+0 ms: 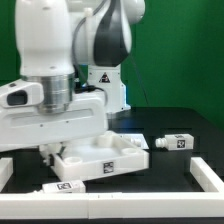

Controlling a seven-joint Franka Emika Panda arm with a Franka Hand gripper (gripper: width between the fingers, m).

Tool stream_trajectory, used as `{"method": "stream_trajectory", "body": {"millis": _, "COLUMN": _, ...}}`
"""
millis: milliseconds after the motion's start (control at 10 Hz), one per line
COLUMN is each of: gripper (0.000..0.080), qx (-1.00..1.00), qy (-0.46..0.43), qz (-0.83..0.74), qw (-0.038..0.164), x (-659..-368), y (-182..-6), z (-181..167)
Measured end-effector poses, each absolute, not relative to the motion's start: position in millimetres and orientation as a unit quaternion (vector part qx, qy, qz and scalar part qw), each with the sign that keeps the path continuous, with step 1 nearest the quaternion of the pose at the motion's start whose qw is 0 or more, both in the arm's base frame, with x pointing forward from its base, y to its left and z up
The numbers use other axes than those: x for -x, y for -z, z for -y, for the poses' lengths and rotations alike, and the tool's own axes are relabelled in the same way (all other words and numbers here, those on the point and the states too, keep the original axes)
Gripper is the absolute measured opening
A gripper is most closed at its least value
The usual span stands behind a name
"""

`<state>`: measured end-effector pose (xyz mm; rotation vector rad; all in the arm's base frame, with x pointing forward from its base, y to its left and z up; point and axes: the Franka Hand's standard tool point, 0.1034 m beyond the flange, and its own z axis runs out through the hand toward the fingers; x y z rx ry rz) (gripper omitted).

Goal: Assemble one leg

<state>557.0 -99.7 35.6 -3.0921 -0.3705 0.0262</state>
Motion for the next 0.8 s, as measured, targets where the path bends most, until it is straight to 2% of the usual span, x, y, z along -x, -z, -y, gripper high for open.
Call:
{"method": "stream_trajectory", "body": {"millis": 100, "gripper": 0.0054, "qx": 0.998, "qy": -0.017, "qz": 0.052, "qw": 0.015, "x": -566.7, "y": -38.6, "z": 77.9}}
{"method": "stream_trajectory", "body": {"millis": 300, "gripper": 0.0054, "qx": 0.999, "qy": -0.026, "qz": 0.023, "qw": 0.015, "x": -575.7, "y": -27.4, "z": 49.0}}
{"method": "stream_trajectory", "body": {"millis": 600, "gripper": 0.0054, "qx": 1.000, "qy": -0.024, "qz": 0.008, "qw": 0.014, "x": -597.7, "y": -17.9, "z": 39.3}}
{"method": "stream_trajectory", "body": {"millis": 800, "gripper": 0.0054, "qx": 1.000, "qy": -0.027, "qz": -0.005, "qw": 0.013, "x": -597.3, "y": -14.4, "z": 26.5}}
